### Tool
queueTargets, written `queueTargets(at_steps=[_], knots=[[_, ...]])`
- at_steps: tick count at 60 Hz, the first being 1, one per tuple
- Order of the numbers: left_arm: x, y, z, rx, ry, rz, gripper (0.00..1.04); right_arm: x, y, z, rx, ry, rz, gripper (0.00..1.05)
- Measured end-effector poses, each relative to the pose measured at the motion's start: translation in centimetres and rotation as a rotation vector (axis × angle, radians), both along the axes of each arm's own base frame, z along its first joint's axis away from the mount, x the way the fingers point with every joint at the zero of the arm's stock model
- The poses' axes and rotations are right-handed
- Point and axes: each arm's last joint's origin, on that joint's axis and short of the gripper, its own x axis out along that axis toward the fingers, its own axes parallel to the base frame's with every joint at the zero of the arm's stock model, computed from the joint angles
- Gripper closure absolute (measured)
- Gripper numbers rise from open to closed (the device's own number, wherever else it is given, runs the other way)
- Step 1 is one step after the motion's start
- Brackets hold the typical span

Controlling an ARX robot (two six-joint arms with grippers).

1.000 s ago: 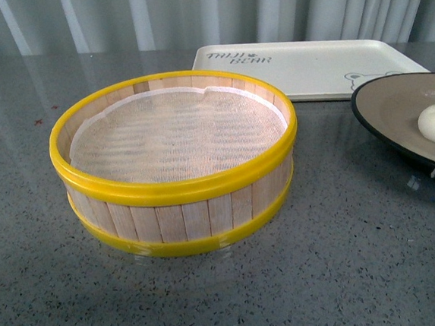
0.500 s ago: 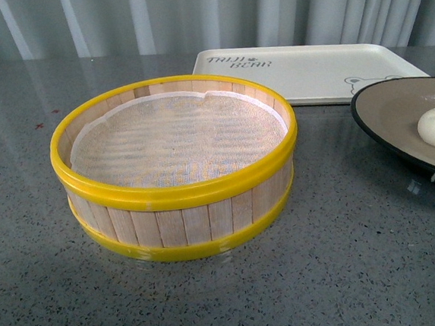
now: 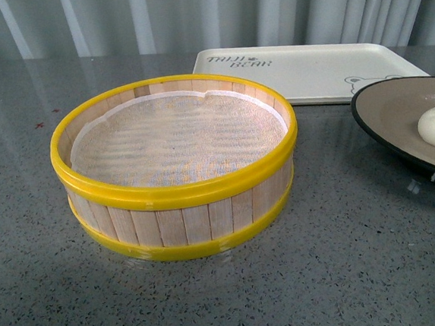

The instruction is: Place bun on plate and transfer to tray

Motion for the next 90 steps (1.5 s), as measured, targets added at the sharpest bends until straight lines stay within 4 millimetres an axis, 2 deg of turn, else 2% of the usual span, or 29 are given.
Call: queueTargets(at_steps=[25, 34, 46, 66, 73, 77, 79, 90], knots=[[-0.8, 0.0, -0.1, 0.0, 0.0, 0.0, 1.01, 0.0, 0.0, 0.0, 0.0, 0.0, 0.0, 0.09], [-1.9, 0.0, -0.4, 0.0, 0.007, -0.001, 1.01, 0.0, 0.0, 0.0, 0.0, 0.0, 0.0, 0.09], [-2.0, 0.0, -0.4, 0.0, 0.006, -0.001, 1.0, 0.0, 0.0, 0.0, 0.0, 0.0, 0.0, 0.09], [-2.0, 0.0, -0.4, 0.0, 0.006, -0.001, 0.45, 0.0, 0.0, 0.0, 0.0, 0.0, 0.0, 0.09], [-2.0, 0.0, -0.4, 0.0, 0.006, -0.001, 0.2, 0.0, 0.0, 0.0, 0.0, 0.0, 0.0, 0.09], [-2.0, 0.0, -0.4, 0.0, 0.006, -0.001, 0.09, 0.0, 0.0, 0.0, 0.0, 0.0, 0.0, 0.09], [-2.0, 0.0, -0.4, 0.001, 0.006, -0.001, 0.05, 0.0, 0.0, 0.0, 0.0, 0.0, 0.0, 0.09], [-2.0, 0.0, -0.4, 0.003, 0.006, -0.001, 0.07, 0.0, 0.0, 0.0, 0.0, 0.0, 0.0, 0.09]])
